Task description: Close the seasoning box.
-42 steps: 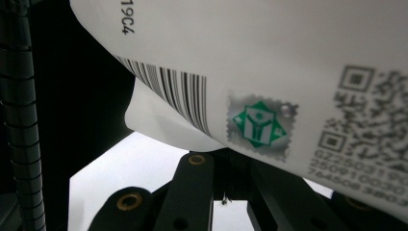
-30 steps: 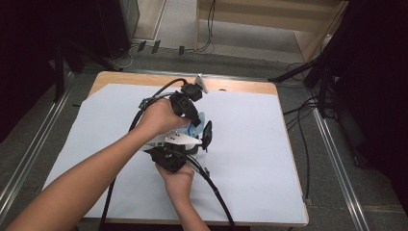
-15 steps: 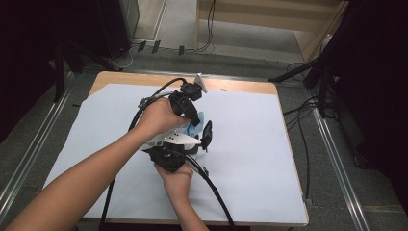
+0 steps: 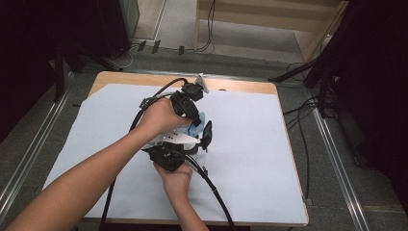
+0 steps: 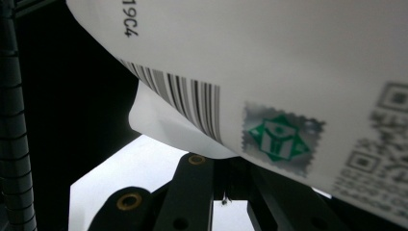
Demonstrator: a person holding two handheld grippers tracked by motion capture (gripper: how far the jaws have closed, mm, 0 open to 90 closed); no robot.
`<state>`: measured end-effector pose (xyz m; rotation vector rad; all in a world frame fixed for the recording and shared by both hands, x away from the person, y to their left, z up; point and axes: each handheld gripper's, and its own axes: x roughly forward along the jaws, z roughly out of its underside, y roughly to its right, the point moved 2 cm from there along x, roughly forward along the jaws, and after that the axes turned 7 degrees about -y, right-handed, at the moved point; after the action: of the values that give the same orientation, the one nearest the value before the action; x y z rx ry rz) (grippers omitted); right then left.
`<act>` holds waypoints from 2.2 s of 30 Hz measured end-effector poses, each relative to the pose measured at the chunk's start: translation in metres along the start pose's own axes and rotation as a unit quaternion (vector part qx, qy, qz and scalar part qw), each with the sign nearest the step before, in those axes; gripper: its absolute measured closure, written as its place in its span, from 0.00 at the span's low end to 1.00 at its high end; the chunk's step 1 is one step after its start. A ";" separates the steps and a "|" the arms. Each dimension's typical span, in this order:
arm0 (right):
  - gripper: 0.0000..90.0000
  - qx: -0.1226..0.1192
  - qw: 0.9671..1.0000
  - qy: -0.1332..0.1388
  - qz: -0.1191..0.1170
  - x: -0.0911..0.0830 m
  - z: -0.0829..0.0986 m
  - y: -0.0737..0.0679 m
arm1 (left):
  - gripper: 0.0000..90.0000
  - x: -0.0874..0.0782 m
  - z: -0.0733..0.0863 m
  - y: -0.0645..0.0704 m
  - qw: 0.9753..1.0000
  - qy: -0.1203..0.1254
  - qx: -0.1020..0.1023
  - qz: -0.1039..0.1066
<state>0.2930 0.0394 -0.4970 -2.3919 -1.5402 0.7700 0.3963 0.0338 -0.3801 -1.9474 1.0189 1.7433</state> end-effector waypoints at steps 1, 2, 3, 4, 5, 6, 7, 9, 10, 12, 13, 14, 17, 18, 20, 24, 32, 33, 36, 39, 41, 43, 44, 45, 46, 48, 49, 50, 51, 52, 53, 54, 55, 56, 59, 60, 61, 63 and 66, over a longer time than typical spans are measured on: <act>1.00 0.000 1.000 0.000 -0.001 0.000 0.000 0.000 | 0.96 0.000 0.000 0.000 1.000 -0.001 0.000 0.001; 1.00 -0.001 1.000 0.000 0.000 0.000 0.000 0.000 | 0.96 0.000 0.000 0.000 1.000 0.000 0.000 0.001; 1.00 -0.001 1.000 -0.001 0.000 0.000 0.000 0.000 | 0.96 0.000 0.000 0.000 1.000 0.000 -0.001 0.001; 1.00 -0.001 1.000 -0.001 0.000 0.000 0.000 0.000 | 0.96 0.000 0.000 0.000 1.000 0.000 -0.001 0.002; 1.00 -0.002 1.000 -0.002 0.001 0.000 0.000 0.000 | 0.96 0.000 0.000 0.000 1.000 0.001 -0.001 0.001; 1.00 -0.002 1.000 -0.002 0.000 0.000 0.000 0.000 | 0.96 0.000 0.001 0.000 1.000 0.001 -0.001 0.001; 1.00 -0.003 1.000 -0.002 0.001 0.000 0.000 0.000 | 0.96 0.000 0.001 0.000 1.000 0.001 -0.002 0.001; 1.00 -0.004 1.000 -0.002 0.001 0.000 0.000 0.000 | 0.96 0.000 0.001 0.000 1.000 0.000 -0.002 0.002; 1.00 -0.005 1.000 -0.003 0.001 0.000 0.000 0.000 | 0.96 0.000 0.001 0.000 1.000 0.000 -0.002 0.002; 1.00 -0.005 1.000 -0.004 0.001 0.000 0.000 0.000 | 0.96 0.001 0.001 0.000 1.000 -0.001 -0.001 0.003; 1.00 -0.005 1.000 -0.004 0.002 0.000 0.000 0.000 | 0.96 0.001 0.001 0.000 1.000 -0.001 -0.001 0.002; 1.00 -0.005 1.000 -0.004 0.002 0.000 0.000 0.000 | 0.96 0.001 0.001 0.000 1.000 -0.001 -0.003 0.003; 1.00 -0.006 1.000 -0.005 0.002 -0.001 0.000 0.000 | 0.95 0.002 0.000 0.000 1.000 -0.003 -0.004 0.004; 1.00 -0.005 1.000 -0.004 0.002 -0.001 0.000 0.000 | 0.96 0.002 0.000 0.000 1.000 -0.003 -0.004 0.003; 1.00 -0.005 1.000 -0.005 0.002 -0.002 0.000 -0.001 | 0.95 0.002 -0.001 0.000 1.000 -0.005 -0.003 0.003; 1.00 -0.005 1.000 -0.003 0.001 -0.003 -0.001 -0.001 | 0.95 0.001 -0.002 0.000 1.000 -0.003 -0.004 0.000; 1.00 -0.004 1.000 0.000 0.001 -0.004 -0.002 0.000 | 0.95 0.002 -0.004 0.001 1.000 -0.003 -0.004 -0.004; 1.00 -0.004 1.000 0.000 0.001 -0.004 -0.002 0.000 | 0.95 0.001 -0.004 0.001 1.000 -0.007 -0.003 -0.002; 1.00 -0.004 1.000 0.001 0.001 -0.004 -0.003 0.000 | 0.95 0.001 -0.005 0.001 1.000 -0.010 -0.001 -0.002; 1.00 -0.005 1.000 0.001 0.000 -0.005 -0.003 0.000 | 0.95 0.000 -0.004 0.002 1.000 -0.008 -0.002 -0.003; 1.00 -0.005 1.000 0.001 0.001 -0.005 -0.003 0.000 | 0.95 0.000 -0.004 0.001 1.000 -0.006 -0.002 -0.002; 1.00 -0.005 1.000 0.001 0.001 -0.005 -0.003 0.000 | 0.95 0.000 -0.004 0.002 1.000 -0.006 -0.002 -0.002; 1.00 -0.005 1.000 0.002 0.001 -0.005 -0.003 0.000 | 0.95 0.000 -0.004 0.002 1.000 -0.006 -0.002 -0.002; 1.00 -0.005 1.000 0.002 0.001 -0.005 -0.003 0.000 | 0.95 0.000 -0.004 0.002 1.000 -0.005 -0.002 -0.002; 1.00 -0.006 1.000 0.001 0.001 -0.005 -0.003 0.000 | 0.95 0.000 -0.004 0.002 1.000 -0.006 -0.001 -0.002; 1.00 -0.005 1.000 0.001 0.001 -0.004 -0.003 0.000 | 0.95 0.000 -0.004 0.001 1.000 -0.005 -0.003 -0.002; 1.00 -0.005 1.000 0.001 0.001 -0.004 -0.003 0.000 | 0.95 0.000 -0.004 0.002 1.000 -0.005 -0.003 -0.002; 1.00 -0.005 1.000 0.001 0.001 -0.004 -0.003 0.000 | 0.95 0.000 -0.004 0.002 1.000 -0.006 -0.003 -0.002; 1.00 -0.005 1.000 0.002 0.001 -0.004 -0.003 0.000 | 0.95 0.000 -0.004 0.002 1.000 -0.005 -0.004 -0.003; 1.00 -0.004 1.000 0.002 0.000 -0.004 -0.003 0.000 | 0.95 0.000 -0.004 0.002 1.000 -0.006 -0.005 -0.003; 1.00 -0.004 1.000 0.002 0.001 -0.004 -0.003 0.000 | 0.95 0.000 -0.004 0.002 1.000 -0.007 -0.004 -0.003; 1.00 -0.004 1.000 0.002 0.001 -0.004 -0.003 0.000 | 0.95 0.000 -0.004 0.002 1.000 -0.010 -0.003 -0.001; 1.00 -0.004 1.000 0.003 0.001 -0.004 -0.003 0.000 | 0.95 0.000 -0.005 0.002 1.000 -0.010 -0.003 -0.001; 1.00 -0.004 1.000 0.003 0.000 -0.004 -0.003 0.000 | 0.95 0.000 -0.005 0.002 1.000 -0.011 -0.003 -0.001; 1.00 -0.004 1.000 0.004 0.000 -0.004 -0.004 0.000 | 0.95 0.000 -0.005 0.003 1.000 -0.009 -0.005 -0.003; 1.00 -0.003 1.000 0.004 0.000 -0.004 -0.004 0.000 | 0.95 -0.001 -0.005 0.003 1.000 -0.010 -0.003 -0.002; 1.00 -0.004 1.000 0.004 0.000 -0.005 -0.004 -0.001 | 0.95 -0.001 -0.005 0.003 1.000 -0.011 -0.003 -0.002; 1.00 -0.004 1.000 0.004 0.000 -0.005 -0.005 -0.001 | 0.95 -0.001 -0.006 0.004 1.000 -0.010 -0.002 -0.003; 1.00 -0.002 1.000 0.005 -0.001 -0.006 -0.005 -0.001 | 0.94 -0.001 -0.006 0.004 1.000 -0.010 -0.001 -0.002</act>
<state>0.2931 0.0353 -0.4905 -2.3938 -1.5418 0.7535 0.3978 0.0270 -0.3770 -1.9288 1.0066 1.7592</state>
